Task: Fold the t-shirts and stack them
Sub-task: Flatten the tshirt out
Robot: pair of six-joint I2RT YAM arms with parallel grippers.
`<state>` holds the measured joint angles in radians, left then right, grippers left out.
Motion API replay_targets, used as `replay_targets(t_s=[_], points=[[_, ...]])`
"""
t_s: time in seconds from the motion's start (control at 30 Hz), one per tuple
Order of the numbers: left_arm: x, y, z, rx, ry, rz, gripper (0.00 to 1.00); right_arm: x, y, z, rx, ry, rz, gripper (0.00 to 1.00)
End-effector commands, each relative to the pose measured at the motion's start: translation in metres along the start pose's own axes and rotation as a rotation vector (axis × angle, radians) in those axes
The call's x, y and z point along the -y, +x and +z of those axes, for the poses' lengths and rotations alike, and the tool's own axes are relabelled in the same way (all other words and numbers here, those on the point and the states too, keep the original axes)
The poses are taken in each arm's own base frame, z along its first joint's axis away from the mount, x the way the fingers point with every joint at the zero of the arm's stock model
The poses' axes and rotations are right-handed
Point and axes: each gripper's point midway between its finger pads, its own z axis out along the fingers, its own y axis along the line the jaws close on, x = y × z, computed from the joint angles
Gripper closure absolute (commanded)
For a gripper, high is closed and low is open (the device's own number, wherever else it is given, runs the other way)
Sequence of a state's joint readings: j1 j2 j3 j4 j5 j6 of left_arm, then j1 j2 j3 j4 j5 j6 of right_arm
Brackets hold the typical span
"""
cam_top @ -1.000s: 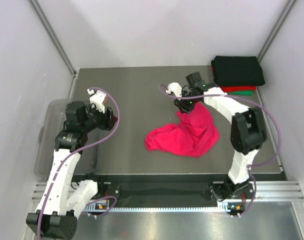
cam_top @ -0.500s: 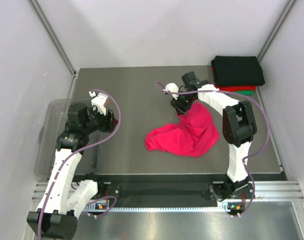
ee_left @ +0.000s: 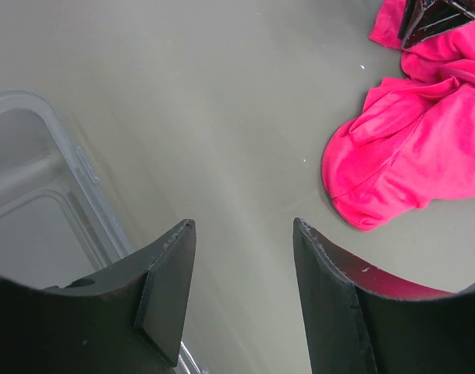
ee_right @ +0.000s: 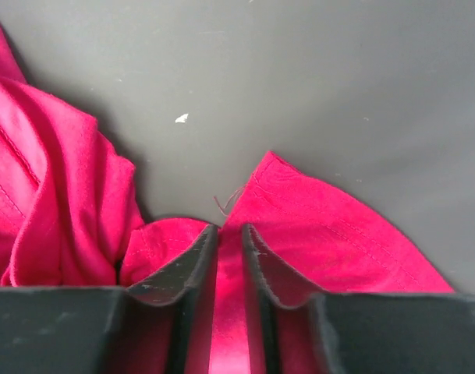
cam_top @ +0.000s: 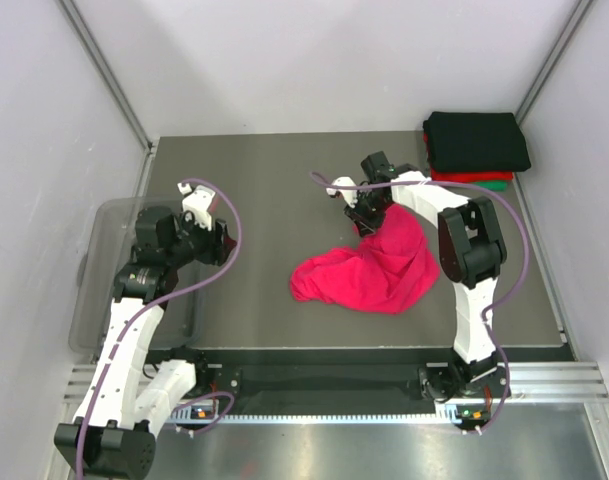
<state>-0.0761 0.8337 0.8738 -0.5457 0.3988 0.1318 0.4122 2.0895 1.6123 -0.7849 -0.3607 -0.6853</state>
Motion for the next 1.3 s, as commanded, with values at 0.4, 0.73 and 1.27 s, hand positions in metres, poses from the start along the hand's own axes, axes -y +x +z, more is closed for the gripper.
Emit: replay_targets(t_s=[0.4, 0.73, 1.27], points=[[-0.006, -0.012, -0.006, 0.064, -0.022, 0.0, 0.42, 0.015, -0.032, -0.038, 0.114, 0.161, -0.048, 1.0], [-0.006, -0.017, -0.009, 0.073, -0.024, -0.001, 0.42, 0.009, -0.119, -0.198, 0.411, 0.4, -0.171, 1.0], [-0.005, -0.01, -0.016, 0.093, -0.023, -0.025, 0.42, 0.008, -0.044, -0.075, 0.138, 0.236, 0.041, 0.45]])
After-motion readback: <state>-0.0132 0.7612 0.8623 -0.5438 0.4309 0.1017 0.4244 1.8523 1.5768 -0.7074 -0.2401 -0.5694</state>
